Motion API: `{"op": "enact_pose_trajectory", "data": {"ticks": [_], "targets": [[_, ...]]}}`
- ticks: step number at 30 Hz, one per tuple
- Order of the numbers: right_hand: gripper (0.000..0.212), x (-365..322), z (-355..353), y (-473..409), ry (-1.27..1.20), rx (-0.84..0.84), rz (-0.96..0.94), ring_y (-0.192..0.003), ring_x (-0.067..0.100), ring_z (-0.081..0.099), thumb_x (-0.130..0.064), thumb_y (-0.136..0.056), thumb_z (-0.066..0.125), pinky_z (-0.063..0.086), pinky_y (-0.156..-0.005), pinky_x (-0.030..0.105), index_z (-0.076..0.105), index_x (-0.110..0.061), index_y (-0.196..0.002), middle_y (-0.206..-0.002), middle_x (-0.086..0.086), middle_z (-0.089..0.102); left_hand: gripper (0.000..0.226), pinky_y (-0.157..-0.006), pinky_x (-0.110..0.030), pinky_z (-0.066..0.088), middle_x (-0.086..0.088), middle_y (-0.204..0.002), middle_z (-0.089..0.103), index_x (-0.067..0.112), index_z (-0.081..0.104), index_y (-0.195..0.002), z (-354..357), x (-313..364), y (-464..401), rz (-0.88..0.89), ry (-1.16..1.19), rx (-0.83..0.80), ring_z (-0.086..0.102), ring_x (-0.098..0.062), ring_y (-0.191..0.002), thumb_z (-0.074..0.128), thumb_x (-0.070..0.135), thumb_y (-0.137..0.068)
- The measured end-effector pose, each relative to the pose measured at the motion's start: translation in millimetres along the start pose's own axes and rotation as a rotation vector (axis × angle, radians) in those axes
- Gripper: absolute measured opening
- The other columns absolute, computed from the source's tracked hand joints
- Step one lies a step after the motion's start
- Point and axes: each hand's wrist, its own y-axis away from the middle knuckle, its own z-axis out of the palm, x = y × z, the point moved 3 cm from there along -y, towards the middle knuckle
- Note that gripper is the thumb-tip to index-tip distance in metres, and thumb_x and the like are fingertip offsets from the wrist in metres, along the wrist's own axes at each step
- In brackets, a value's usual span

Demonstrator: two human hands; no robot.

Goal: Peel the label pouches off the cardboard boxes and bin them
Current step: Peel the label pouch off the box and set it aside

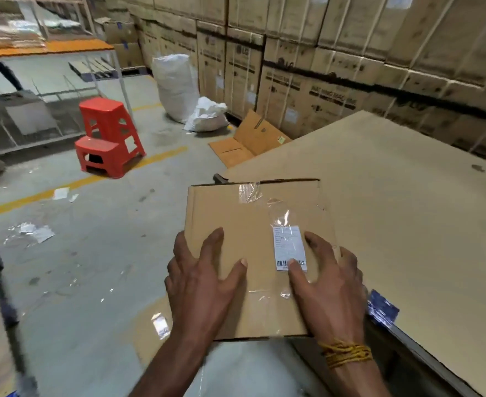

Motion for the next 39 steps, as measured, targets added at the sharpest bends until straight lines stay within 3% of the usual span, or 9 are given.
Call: {"op": "enact_pose_trajectory", "data": {"ticks": [8, 16, 21, 25, 28, 31, 34, 39], "targets": [[0.050, 106, -153, 18, 0.091, 0.231, 0.275, -0.120, 0.036, 0.047, -0.051, -0.088, 0.055, 0.037, -0.100, 0.043, 0.045, -0.050, -0.137, -0.134, 0.012, 0.046, 0.075, -0.118, -0.045, 0.022, -0.008, -0.165, -0.008, 0.049, 0.018, -0.153, 51, 158, 58, 0.358, -0.001, -0.272, 0.017, -0.034, -0.147, 0.050, 0.069, -0.088], [0.047, 239, -248, 17, 0.169, 0.211, 0.487, -0.118, 0.035, 0.048, -0.051, -0.092, 0.049, 0.037, -0.098, 0.042, 0.042, -0.052, -0.138, -0.130, 0.012, 0.046, 0.079, -0.112, -0.043, 0.029, -0.009, -0.164, -0.017, 0.040, 0.014, -0.156, 149, 281, 120, 0.560, -0.094, -0.455, 0.028, -0.040, -0.140, 0.045, 0.070, -0.090], [0.046, 319, -273, 1, 0.147, 0.169, 0.553, -0.115, 0.035, 0.051, -0.050, -0.090, 0.052, 0.038, -0.098, 0.041, 0.044, -0.052, -0.135, -0.123, 0.009, 0.048, 0.079, -0.109, -0.044, 0.031, -0.006, -0.165, -0.016, 0.038, 0.014, -0.156, 208, 331, 148, 0.595, -0.176, -0.519, 0.031, -0.040, -0.137, 0.042, 0.070, -0.090], [0.044, 361, -278, -13, 0.093, 0.120, 0.550, -0.115, 0.033, 0.052, -0.053, -0.091, 0.050, 0.040, -0.100, 0.040, 0.045, -0.053, -0.135, -0.122, 0.008, 0.049, 0.072, -0.110, -0.045, 0.028, -0.002, -0.166, -0.007, 0.042, 0.019, -0.154, 237, 358, 153, 0.597, -0.266, -0.499, 0.028, -0.039, -0.139, 0.039, 0.070, -0.091], [0.045, 378, -279, -28, 0.116, 0.084, 0.511, -0.122, 0.030, 0.048, -0.053, -0.091, 0.049, 0.039, -0.102, 0.040, 0.045, -0.050, -0.135, -0.131, 0.008, 0.046, 0.068, -0.119, -0.053, 0.012, -0.001, -0.166, -0.005, 0.043, 0.020, -0.153, 249, 372, 152, 0.616, -0.326, -0.521, 0.000, -0.037, -0.151, 0.039, 0.067, -0.093], [0.038, 387, -281, -46, 0.100, 0.088, 0.438, -0.134, 0.029, 0.037, -0.046, -0.091, 0.055, 0.034, -0.108, 0.041, 0.050, -0.043, -0.129, -0.146, 0.007, 0.034, 0.059, -0.123, -0.052, -0.006, -0.001, -0.167, -0.004, 0.044, 0.024, -0.151, 257, 381, 154, 0.665, -0.313, -0.549, -0.023, -0.029, -0.151, 0.039, 0.058, -0.096], [0.033, 395, -283, -63, 0.037, 0.078, 0.350, -0.136, 0.030, 0.036, -0.042, -0.092, 0.057, 0.035, -0.109, 0.043, 0.049, -0.041, -0.124, -0.151, 0.002, 0.025, 0.050, -0.124, -0.046, -0.005, 0.001, -0.166, 0.007, 0.044, 0.035, -0.144, 262, 392, 147, 0.736, -0.248, -0.585, -0.015, -0.022, -0.153, 0.046, 0.051, -0.095], [0.022, 401, -283, -95, -0.012, 0.015, 0.277, -0.131, 0.030, 0.042, -0.038, -0.092, 0.056, 0.040, -0.107, 0.043, 0.054, -0.043, -0.114, -0.150, 0.001, 0.027, 0.041, -0.124, -0.041, 0.007, 0.002, -0.162, 0.024, 0.040, 0.047, -0.134, 291, 421, 109, 0.908, -0.205, -0.681, 0.013, -0.020, -0.153, 0.054, 0.046, -0.095]]}}
